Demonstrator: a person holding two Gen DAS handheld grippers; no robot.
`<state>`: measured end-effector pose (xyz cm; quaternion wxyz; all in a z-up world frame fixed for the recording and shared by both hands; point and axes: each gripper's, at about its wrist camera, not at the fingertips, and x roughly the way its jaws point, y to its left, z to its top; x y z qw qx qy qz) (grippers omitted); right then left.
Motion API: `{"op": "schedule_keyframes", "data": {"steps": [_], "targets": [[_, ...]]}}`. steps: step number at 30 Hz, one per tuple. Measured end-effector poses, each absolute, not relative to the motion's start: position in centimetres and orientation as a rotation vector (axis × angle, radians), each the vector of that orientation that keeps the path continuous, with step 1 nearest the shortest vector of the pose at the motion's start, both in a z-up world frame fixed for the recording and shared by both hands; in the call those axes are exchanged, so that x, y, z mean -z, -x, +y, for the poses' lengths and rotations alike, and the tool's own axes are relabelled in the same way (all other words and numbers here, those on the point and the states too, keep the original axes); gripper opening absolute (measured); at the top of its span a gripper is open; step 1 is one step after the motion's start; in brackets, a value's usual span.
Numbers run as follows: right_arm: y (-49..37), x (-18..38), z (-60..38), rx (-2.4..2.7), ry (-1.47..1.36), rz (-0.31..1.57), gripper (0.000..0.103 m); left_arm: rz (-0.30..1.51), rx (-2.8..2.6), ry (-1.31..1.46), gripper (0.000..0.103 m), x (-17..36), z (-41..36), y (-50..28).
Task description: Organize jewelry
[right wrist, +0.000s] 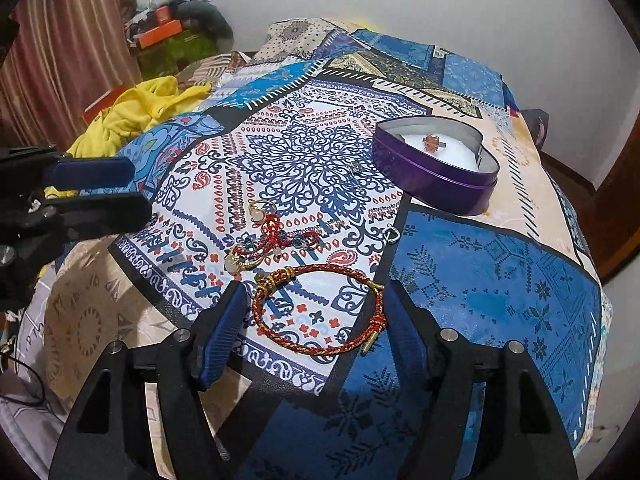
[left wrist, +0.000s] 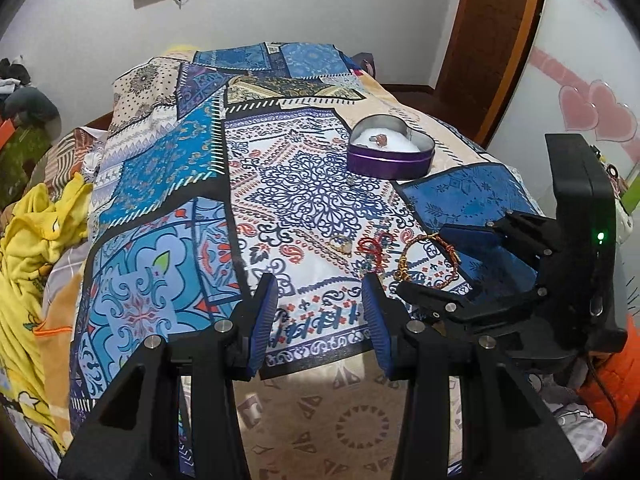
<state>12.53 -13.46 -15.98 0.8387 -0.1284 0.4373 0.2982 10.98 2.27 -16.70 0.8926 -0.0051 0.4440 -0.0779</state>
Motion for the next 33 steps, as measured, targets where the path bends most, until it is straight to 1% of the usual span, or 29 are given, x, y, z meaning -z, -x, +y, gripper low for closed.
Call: {"op": "schedule_keyframes", "data": {"steps": [1,4,6,7,9,11,14,19,21,28,30,32,33], "targets": [[-12.6,16.1,-13.7,-0.627,0.264,0.928,0.066,0.924,0.164,0.006,0.043,16.8,2.1,-11.0],[-12.7,16.1,-14.4,-0.621,0.240,0.915,0.052,0.924,0.173,0.000,0.043,17.0,1.5,-11.1],[-12.8,16.0,-14.7,-0.617,0.230,0.914,0.035,0.922,0.178,-0.004,0.043,17.0,1.3,-11.1],[-12.9,16.0,-14.8,-0.616,0.223,0.915,0.031,0.923,0.184,-0.008,0.042,17.1,1.0,-11.0],[-13.1,16.0,-15.2,-0.613,0.206,0.917,0.018,0.925,0.197,-0.016,0.038,17.2,0.6,-11.1],[-13.2,16.0,-15.5,-0.609,0.189,0.918,0.010,0.928,0.210,-0.020,0.036,17.4,0.1,-11.1],[-13.3,15.8,-15.7,-0.615,0.162,0.917,0.009,0.939,0.232,-0.022,0.032,17.7,-0.5,-11.3],[-13.4,15.3,-16.2,-0.605,0.138,0.900,0.009,0.968,0.267,-0.023,0.030,18.5,-1.4,-11.8],[-13.5,15.0,-16.4,-0.600,0.122,0.892,0.009,0.985,0.280,-0.017,0.023,18.9,-1.5,-12.1],[-13.7,14.3,-17.0,-0.590,0.104,0.870,0.009,1.015,0.261,-0.004,0.016,20.2,-1.6,-13.2],[-13.7,14.2,-17.0,-0.591,0.103,0.867,0.009,1.009,0.247,-0.015,0.009,20.4,-1.8,-13.3],[-13.7,14.1,-17.0,-0.590,0.103,0.863,0.009,1.008,0.239,-0.022,0.006,20.4,-1.9,-13.4],[-13.8,14.0,-17.0,-0.591,0.102,0.862,0.009,1.005,0.239,-0.019,0.006,20.3,-1.9,-13.4]]}}
